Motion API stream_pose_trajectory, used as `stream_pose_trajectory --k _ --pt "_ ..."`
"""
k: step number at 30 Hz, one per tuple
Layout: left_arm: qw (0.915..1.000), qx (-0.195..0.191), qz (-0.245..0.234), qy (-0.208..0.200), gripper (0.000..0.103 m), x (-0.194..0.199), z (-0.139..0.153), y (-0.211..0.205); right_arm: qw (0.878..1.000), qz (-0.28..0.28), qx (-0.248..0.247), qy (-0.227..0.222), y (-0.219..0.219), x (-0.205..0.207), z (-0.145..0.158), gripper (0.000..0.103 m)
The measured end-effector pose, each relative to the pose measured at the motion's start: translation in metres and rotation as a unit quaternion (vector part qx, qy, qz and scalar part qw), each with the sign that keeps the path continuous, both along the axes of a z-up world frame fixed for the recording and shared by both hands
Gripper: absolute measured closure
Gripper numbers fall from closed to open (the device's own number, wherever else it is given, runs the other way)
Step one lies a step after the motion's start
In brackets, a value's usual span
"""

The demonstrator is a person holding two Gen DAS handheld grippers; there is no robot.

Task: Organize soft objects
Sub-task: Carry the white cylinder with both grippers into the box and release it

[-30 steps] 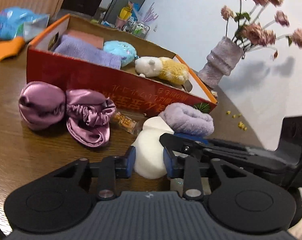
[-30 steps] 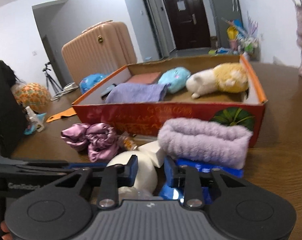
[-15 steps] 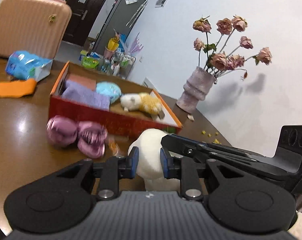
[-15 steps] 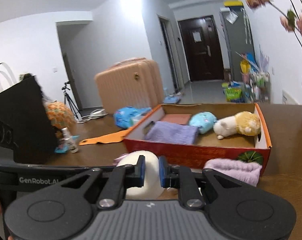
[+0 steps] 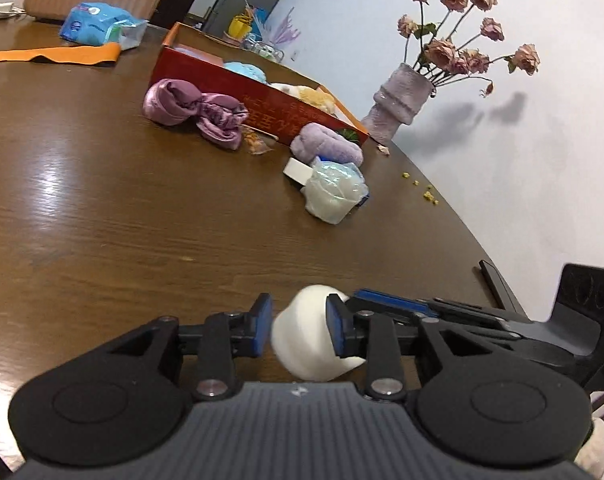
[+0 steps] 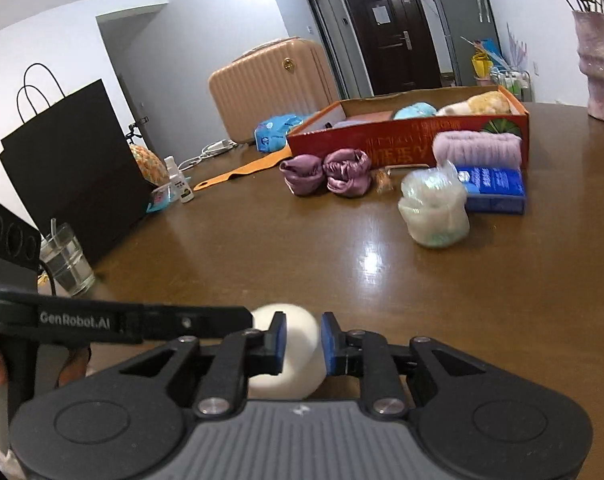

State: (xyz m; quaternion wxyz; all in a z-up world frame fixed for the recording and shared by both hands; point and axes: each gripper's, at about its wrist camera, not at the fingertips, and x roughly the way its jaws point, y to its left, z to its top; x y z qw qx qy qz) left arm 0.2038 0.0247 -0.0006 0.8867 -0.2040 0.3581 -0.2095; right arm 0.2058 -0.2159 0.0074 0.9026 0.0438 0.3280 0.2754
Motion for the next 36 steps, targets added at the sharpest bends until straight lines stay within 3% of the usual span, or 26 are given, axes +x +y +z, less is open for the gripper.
stream_pose_trajectory --k 7,10,15,25,30,33,36 --pt "0.9995 -0.020 -0.023 -0.002 0.060 -0.009 0.002 0.001 0.999 -0.007 0.036 0.017 -0.009 -0.003 0.002 0.079" --pt "0.9989 -0.026 -0.037 0.014 0.058 -0.005 -0.006 -0.004 0.999 -0.006 0.027 0.026 -0.004 0.000 -0.005 0.079" --pt "0.9985 -0.031 -0.039 0.023 0.071 0.002 -0.014 -0.002 0.999 0.003 0.040 0.037 -0.005 0.007 -0.009 0.079" --pt "0.9989 -0.033 -0.031 0.015 0.077 0.034 -0.006 -0.001 0.998 0.005 0.048 0.036 -0.002 0.031 -0.002 0.084" --pt "0.9983 -0.025 -0.045 -0.029 0.078 0.082 0.024 -0.002 0.999 -0.001 0.049 -0.002 -0.003 0.066 0.026 0.084" --pt "0.9960 -0.020 -0.058 -0.066 0.079 0.130 0.049 -0.004 0.998 -0.004 0.030 -0.049 0.000 0.105 0.057 0.084" --pt "0.9950 -0.017 -0.064 -0.074 0.079 0.193 0.069 -0.008 0.998 -0.010 0.018 -0.067 0.000 0.158 0.078 0.084"
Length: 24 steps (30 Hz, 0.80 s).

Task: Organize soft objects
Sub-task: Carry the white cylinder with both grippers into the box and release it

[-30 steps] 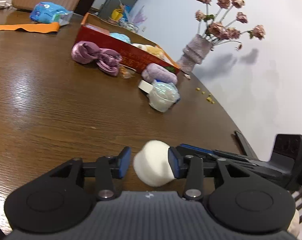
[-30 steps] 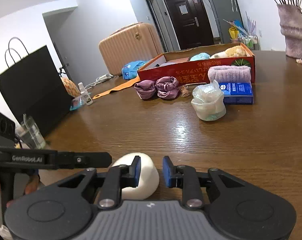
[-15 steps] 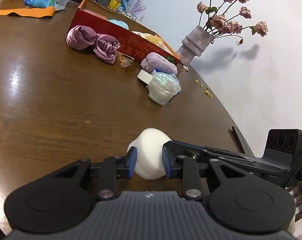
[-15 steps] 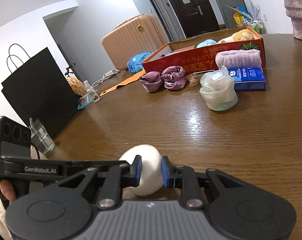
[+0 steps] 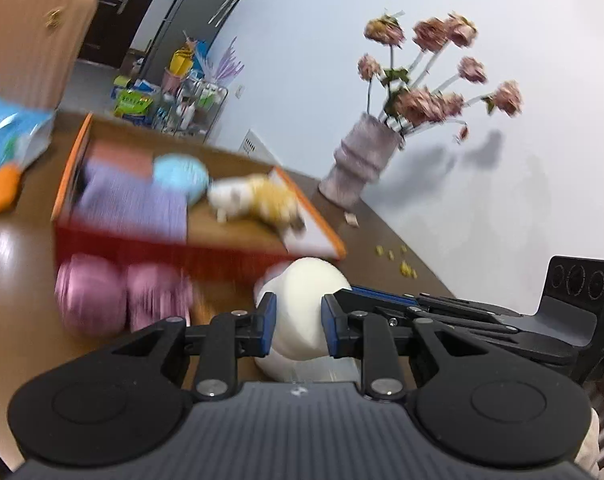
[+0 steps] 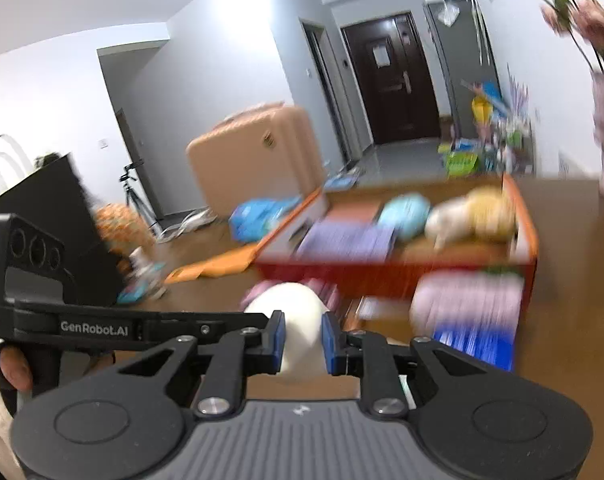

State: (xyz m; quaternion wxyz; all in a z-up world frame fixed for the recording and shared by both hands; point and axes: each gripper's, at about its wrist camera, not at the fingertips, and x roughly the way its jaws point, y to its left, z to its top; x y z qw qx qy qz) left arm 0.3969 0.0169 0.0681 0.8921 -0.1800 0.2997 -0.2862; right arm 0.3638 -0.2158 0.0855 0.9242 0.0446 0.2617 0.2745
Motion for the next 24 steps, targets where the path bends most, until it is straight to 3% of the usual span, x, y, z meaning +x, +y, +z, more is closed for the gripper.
stream_pose_trajectory --k 5,11,13,15,16,18,21,24 --pt "0.9992 0.007 -0.001 0.038 0.079 0.107 0.004 -0.008 0.999 -0.016 0.007 0.045 -0.009 0.117 0.008 0.084" --pt "0.9878 0.030 0.041 0.148 0.078 0.213 -0.042 -0.021 0.989 -0.054 -0.017 0.134 -0.009 0.226 -0.034 0.084" --pt "0.9835 0.054 0.047 0.166 0.078 0.225 -0.054 -0.026 0.984 -0.062 -0.021 0.168 -0.008 0.244 -0.053 0.083" --pt "0.9831 0.075 0.056 0.157 0.077 0.222 -0.059 -0.028 0.982 -0.070 -0.029 0.175 -0.005 0.249 -0.063 0.081" --pt "0.9840 0.077 0.061 0.148 0.075 0.220 -0.057 -0.028 0.983 -0.069 -0.030 0.170 -0.004 0.247 -0.063 0.081" --pt "0.9843 0.079 0.069 0.142 0.062 0.218 -0.054 -0.027 0.983 -0.072 -0.038 0.163 -0.003 0.244 -0.061 0.081" --pt "0.9858 0.080 0.070 0.130 0.055 0.212 -0.045 -0.023 0.984 -0.074 -0.049 0.152 -0.004 0.240 -0.055 0.065" --pt "0.9875 0.101 0.067 0.100 0.051 0.197 -0.027 -0.020 0.987 -0.071 -0.046 0.134 -0.011 0.232 -0.039 0.063"
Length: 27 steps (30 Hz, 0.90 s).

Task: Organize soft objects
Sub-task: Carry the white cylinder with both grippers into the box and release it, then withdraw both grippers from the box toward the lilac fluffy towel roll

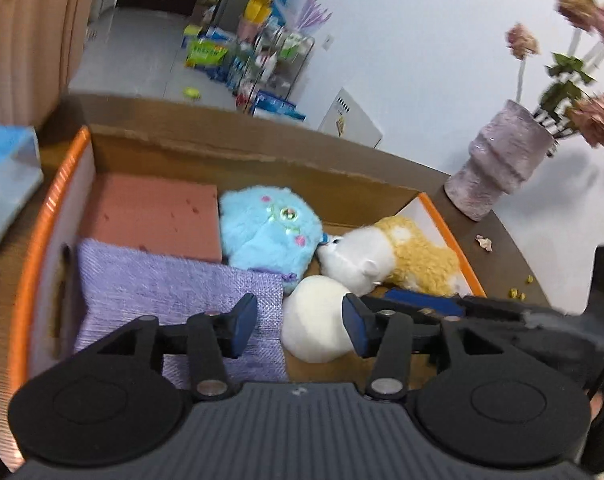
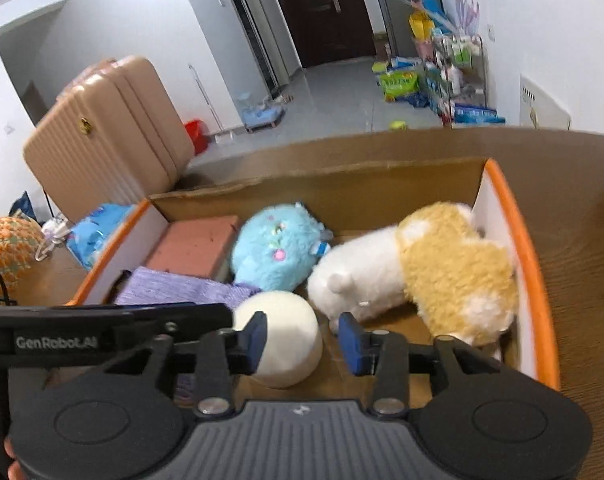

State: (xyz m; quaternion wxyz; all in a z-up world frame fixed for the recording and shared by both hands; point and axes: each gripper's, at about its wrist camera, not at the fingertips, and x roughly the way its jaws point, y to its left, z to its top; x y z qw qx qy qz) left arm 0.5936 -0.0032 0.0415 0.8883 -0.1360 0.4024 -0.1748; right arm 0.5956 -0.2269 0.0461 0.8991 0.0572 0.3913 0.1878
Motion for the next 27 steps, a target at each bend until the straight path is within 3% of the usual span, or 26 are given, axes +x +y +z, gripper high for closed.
stream_pose_trajectory --k 6,16,20,27 --pt "0.9972 0.045 -0.014 -0.058 0.043 -0.050 0.043 0.007 0.998 0.001 -0.021 -0.060 -0.017 -0.047 0.052 0.057" --pt "0.9899 0.056 -0.012 -0.130 0.031 -0.162 0.104 0.023 0.991 0.002 -0.034 -0.131 -0.041 -0.150 0.113 0.048" --pt "0.9858 0.077 -0.003 -0.149 0.028 -0.205 0.106 0.020 0.988 0.010 -0.029 -0.149 -0.045 -0.190 0.120 0.045" --pt "0.9768 0.066 0.016 -0.203 0.020 -0.304 0.087 0.023 0.984 0.019 -0.013 -0.176 -0.056 -0.274 0.105 0.039"
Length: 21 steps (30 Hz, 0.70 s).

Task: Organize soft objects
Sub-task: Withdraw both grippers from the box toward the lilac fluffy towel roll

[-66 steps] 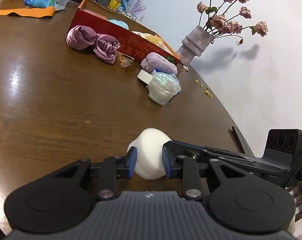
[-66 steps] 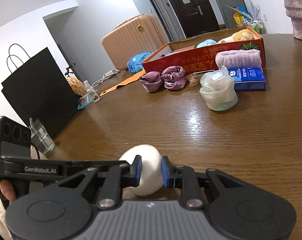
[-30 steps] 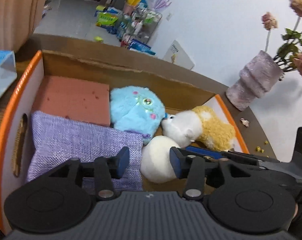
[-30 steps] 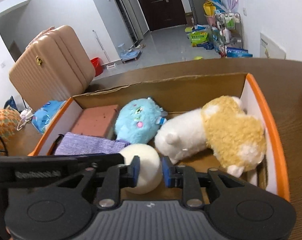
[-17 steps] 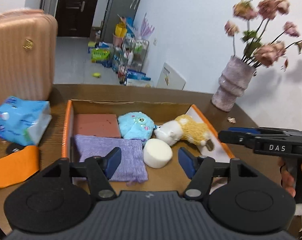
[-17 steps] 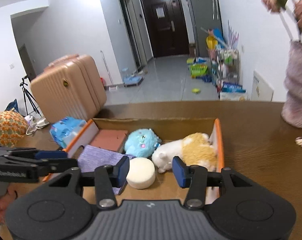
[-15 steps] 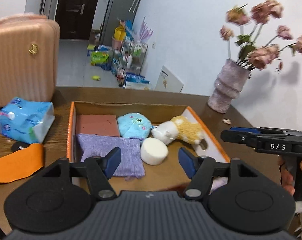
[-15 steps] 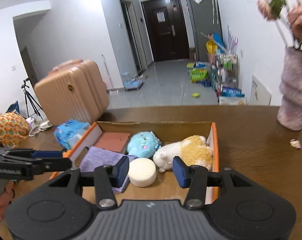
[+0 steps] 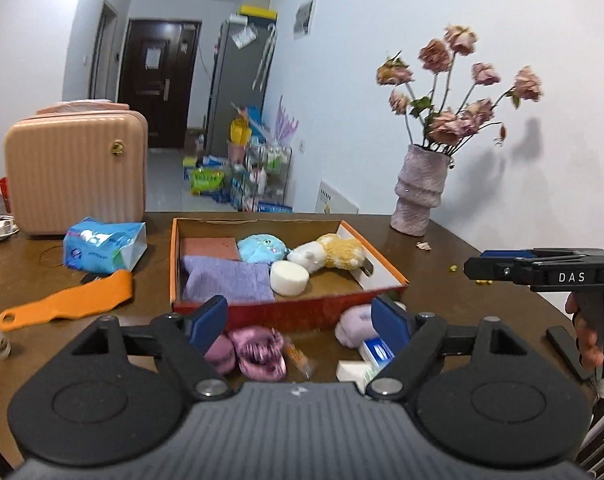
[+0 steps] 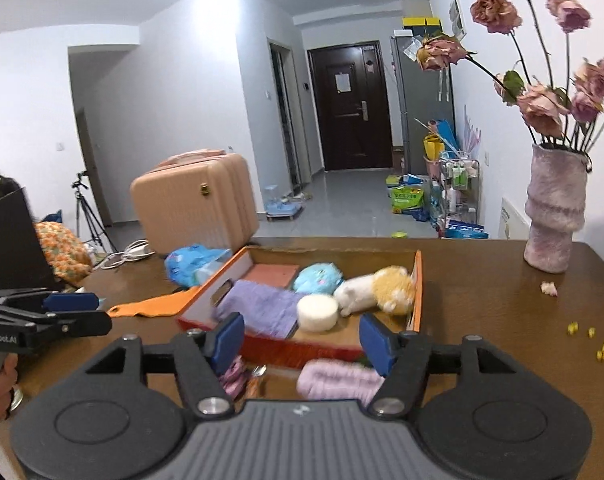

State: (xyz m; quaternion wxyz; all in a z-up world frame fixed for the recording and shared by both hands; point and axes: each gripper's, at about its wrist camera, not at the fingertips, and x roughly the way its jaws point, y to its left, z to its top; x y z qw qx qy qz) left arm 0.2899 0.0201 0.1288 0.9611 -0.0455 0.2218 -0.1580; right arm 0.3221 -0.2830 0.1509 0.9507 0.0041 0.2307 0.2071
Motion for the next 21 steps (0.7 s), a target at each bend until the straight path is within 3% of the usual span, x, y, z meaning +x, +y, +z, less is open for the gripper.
stream_pose_trajectory --k 4,8,11,18,21 --pt "0.9996 -0.022 0.005 -0.015 0.014 -0.054 -0.026 0.000 1.000 0.002 0.000 -0.014 -0.002 -0.047 -0.026 0.035" --pt "0.9991 -0.040 0.016 -0.004 0.009 -0.087 -0.050 -0.001 1.000 -0.007 -0.007 -0.009 -0.001 -0.082 -0.057 0.033" --pt "0.9995 -0.017 0.025 0.008 0.008 -0.099 -0.064 -0.005 1.000 -0.017 0.011 0.009 -0.004 -0.100 -0.080 0.033" --pt "0.9989 -0.008 0.027 0.036 0.008 -0.079 -0.079 -0.012 0.999 -0.029 0.033 0.032 -0.009 -0.098 -0.103 0.033" --pt "0.9961 -0.059 0.001 0.066 0.008 -0.047 -0.082 -0.017 0.997 -0.041 0.054 0.035 -0.017 -0.080 -0.105 0.033"
